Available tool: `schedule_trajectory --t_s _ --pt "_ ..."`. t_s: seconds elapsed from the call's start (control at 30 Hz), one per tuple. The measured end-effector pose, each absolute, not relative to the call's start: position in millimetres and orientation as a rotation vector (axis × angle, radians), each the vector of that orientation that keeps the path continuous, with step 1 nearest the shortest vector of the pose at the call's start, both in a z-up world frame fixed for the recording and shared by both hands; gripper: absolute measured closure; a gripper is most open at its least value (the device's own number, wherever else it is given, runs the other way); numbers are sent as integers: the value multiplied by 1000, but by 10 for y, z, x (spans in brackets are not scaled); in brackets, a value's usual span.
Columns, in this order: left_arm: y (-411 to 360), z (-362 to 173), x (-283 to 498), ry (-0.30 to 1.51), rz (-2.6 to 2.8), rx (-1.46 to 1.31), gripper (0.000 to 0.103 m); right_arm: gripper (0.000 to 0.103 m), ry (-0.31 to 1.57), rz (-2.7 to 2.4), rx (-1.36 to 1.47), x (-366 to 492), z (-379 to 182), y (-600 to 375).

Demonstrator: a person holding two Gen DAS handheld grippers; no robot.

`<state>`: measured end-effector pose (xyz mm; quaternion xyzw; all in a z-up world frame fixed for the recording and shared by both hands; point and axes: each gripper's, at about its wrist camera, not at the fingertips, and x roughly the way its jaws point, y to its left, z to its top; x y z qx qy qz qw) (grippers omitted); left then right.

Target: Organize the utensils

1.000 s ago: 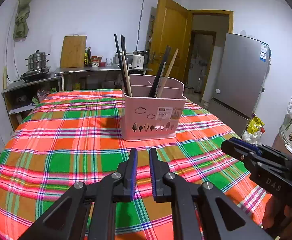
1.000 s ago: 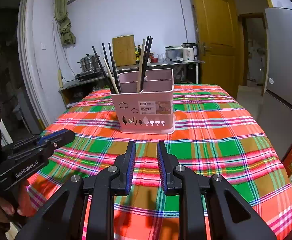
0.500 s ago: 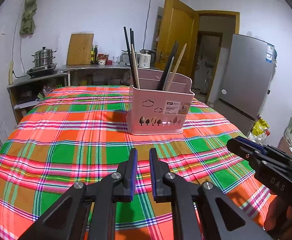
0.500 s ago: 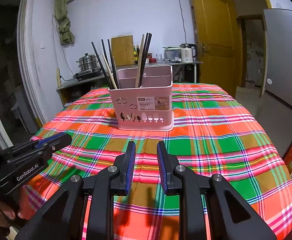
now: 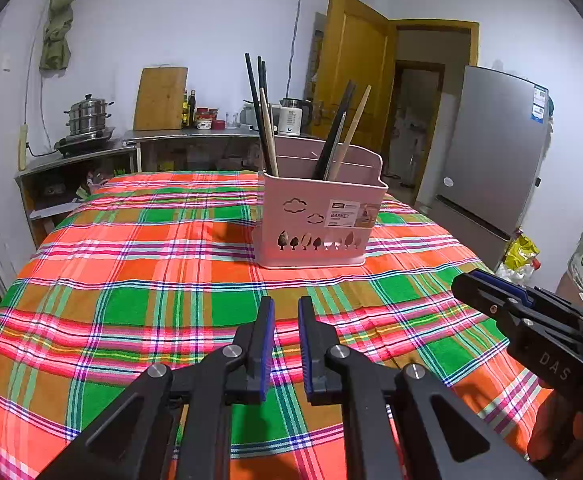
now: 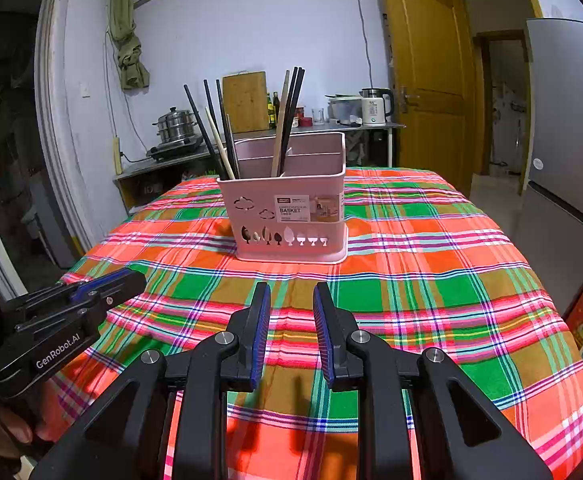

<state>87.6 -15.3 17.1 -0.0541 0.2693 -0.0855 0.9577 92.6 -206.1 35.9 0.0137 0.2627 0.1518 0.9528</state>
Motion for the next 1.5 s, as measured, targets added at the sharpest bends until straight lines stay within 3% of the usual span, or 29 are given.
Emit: schedule_trajectory --t_s 1.5 --pt "-181 162 821 555 -161 -86 92 80 537 312 26 896 351 -2021"
